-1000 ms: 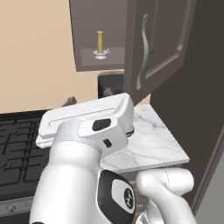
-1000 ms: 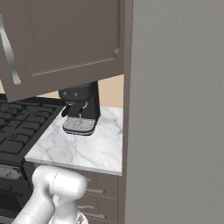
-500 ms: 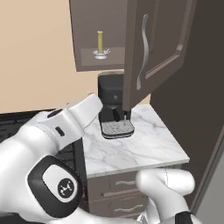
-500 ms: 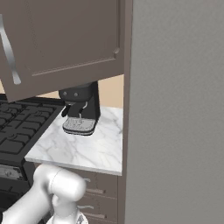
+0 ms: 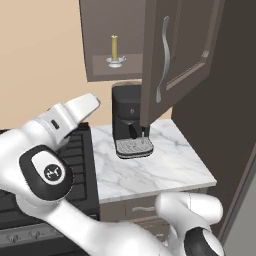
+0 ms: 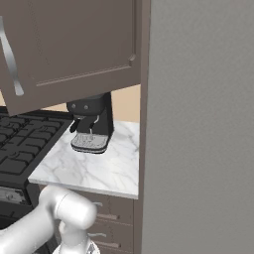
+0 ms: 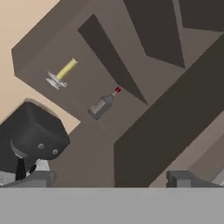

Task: Get the candle and the liquor from the cabinet and move them to the dining counter.

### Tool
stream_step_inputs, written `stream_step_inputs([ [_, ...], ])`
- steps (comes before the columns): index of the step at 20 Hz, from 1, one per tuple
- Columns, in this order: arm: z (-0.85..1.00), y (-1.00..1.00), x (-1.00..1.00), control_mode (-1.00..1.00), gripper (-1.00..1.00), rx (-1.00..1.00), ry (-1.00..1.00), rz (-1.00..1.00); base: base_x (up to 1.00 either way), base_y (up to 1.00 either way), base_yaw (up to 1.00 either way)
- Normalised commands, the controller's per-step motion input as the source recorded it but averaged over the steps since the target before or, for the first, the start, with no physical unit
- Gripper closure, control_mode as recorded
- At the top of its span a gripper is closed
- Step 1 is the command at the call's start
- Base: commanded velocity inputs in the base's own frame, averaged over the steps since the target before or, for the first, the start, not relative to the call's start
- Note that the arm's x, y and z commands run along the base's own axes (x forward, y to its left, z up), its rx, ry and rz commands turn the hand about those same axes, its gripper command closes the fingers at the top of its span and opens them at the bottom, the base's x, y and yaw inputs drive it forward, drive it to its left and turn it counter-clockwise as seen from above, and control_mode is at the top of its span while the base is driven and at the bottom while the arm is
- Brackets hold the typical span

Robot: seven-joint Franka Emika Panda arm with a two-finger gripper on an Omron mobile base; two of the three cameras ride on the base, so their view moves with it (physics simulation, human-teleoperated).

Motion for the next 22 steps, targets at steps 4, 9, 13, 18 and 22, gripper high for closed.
stream_step_inputs([
  [4,-0.29,-0.04,0.78,-1.0,-1.0,-0.06,0.1,-0.02,0.0,0.0,0.0],
  [9,-0.28,-0.07,0.72,-1.0,-1.0,-0.05,0.09,0.0,0.0,0.0,0.0],
  [13,-0.14,-0.14,0.51,-1.0,-1.0,-0.06,0.03,0.0,0.0,0.0,0.0],
  [18,-0.04,-0.2,0.31,-1.0,-1.0,-0.06,0.0,0.0,0.0,0.0,0.0],
  [22,0.0,-0.12,0.19,-1.0,-1.0,-0.08,0.0,0.0,0.0,0.0,0.0],
])
